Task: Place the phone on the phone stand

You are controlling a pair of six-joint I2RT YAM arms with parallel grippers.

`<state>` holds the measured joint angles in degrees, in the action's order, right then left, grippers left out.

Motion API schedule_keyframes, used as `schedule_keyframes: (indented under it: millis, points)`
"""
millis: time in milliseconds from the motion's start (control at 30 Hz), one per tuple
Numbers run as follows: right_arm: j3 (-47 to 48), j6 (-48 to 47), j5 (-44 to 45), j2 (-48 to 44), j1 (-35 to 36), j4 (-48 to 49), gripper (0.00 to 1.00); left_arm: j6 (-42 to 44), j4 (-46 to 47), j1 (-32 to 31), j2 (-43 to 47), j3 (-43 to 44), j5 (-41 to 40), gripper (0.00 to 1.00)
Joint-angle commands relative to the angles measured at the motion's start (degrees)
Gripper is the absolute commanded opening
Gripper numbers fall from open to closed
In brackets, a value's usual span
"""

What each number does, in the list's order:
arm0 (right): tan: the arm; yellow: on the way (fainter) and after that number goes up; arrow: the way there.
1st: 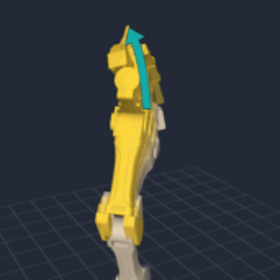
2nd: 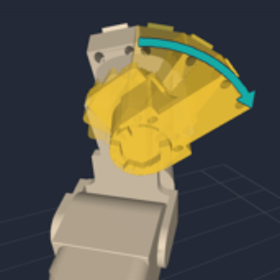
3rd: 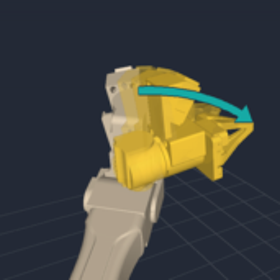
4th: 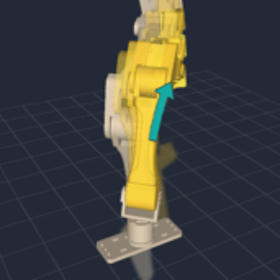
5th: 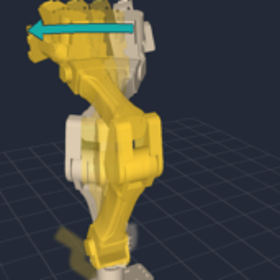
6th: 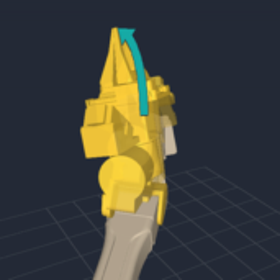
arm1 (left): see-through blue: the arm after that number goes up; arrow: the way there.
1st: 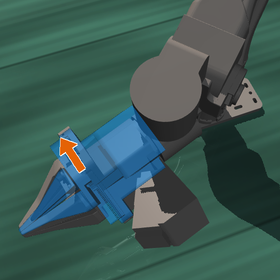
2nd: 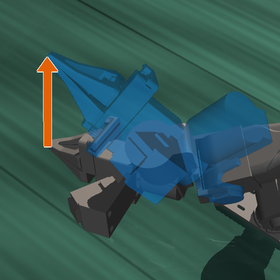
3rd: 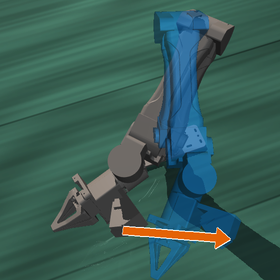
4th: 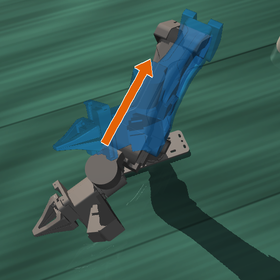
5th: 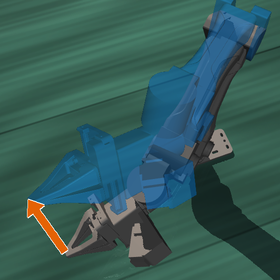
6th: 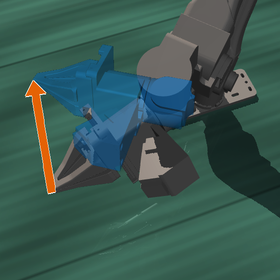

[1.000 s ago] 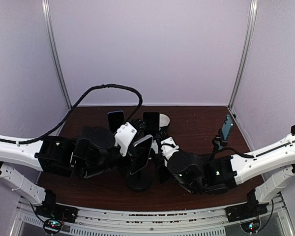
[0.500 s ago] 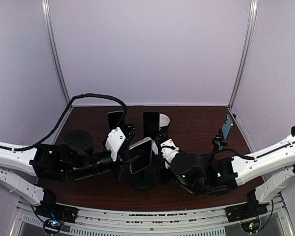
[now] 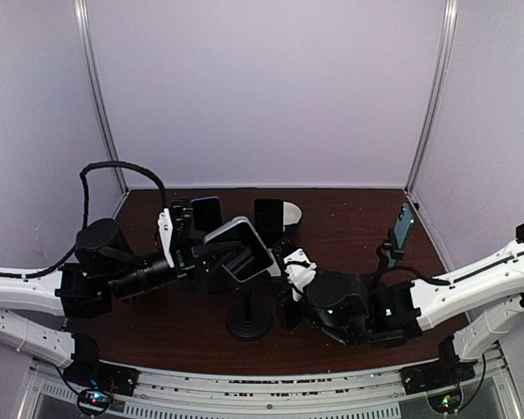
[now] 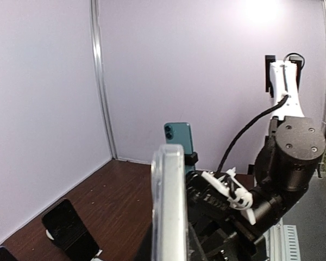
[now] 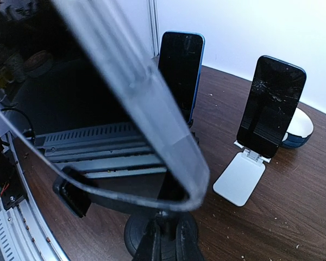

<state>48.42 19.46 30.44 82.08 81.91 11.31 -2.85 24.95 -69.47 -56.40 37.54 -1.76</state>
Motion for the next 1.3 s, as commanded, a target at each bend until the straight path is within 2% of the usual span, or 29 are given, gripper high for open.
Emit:
schedule_keyframes:
  millis: [0, 100, 200, 400, 533, 633, 667, 733, 833, 933, 1167, 1267]
  points:
    - [0.1, 0.7, -2.2, 0.0, -0.3, 3.9, 0.0, -3.8, 16.8, 0.6, -1.7, -0.1, 11.5, 0.0]
    - [0.0, 1.0, -2.4, 0.1, -0.6, 3.9, 0.0, -4.9, 18.2, 0.6, -3.1, -0.3, 11.8, 0.0]
    - [0.0, 0.7, -2.3, -0.2, -0.7, 4.1, 0.0, -6.2, 20.3, 1.0, -1.7, -4.9, 9.0, 0.0]
    - [0.0, 0.0, -2.8, -0.5, -0.7, 4.4, 0.0, -6.1, 15.5, 2.1, 0.8, -9.0, 5.8, 0.0]
    - [-0.3, -1.0, -3.1, -1.4, -0.7, 4.4, 0.0, -6.2, 3.7, 2.1, 5.8, -9.4, -1.6, 0.0]
    - [-0.3, -1.4, -1.7, -1.8, -0.7, 3.5, 0.0, -7.0, -17.3, 2.1, 7.8, -3.5, -7.7, 0.0]
    - [-0.3, -1.5, -1.2, -1.9, -0.7, 3.3, 0.0, -7.8, -21.6, 2.1, 7.8, -2.2, -8.9, 0.0]
    - [-0.6, -1.9, -1.1, -2.1, -0.7, 4.2, 0.0, -9.2, -24.3, 2.1, 8.2, -3.0, -8.6, 0.0]
    - [-0.5, -2.3, -1.2, -1.7, -0.7, 4.6, 0.0, -11.4, -22.2, 2.2, 9.0, -7.0, -7.1, 0.0]
    - [-1.4, -1.5, 0.0, -2.0, -0.7, 4.6, 0.0, -11.8, -23.3, 2.2, 8.3, -6.7, -4.1, 0.0]
    - [-1.2, -0.7, 4.9, -1.2, -1.4, 2.5, 0.0, -14.0, -35.0, 2.1, -0.7, 1.9, 1.5, 0.0]
    - [-1.5, 0.7, 5.3, -1.1, -3.1, 2.8, 0.0, -16.0, -38.3, 2.2, -1.7, 3.1, 1.5, 0.0]
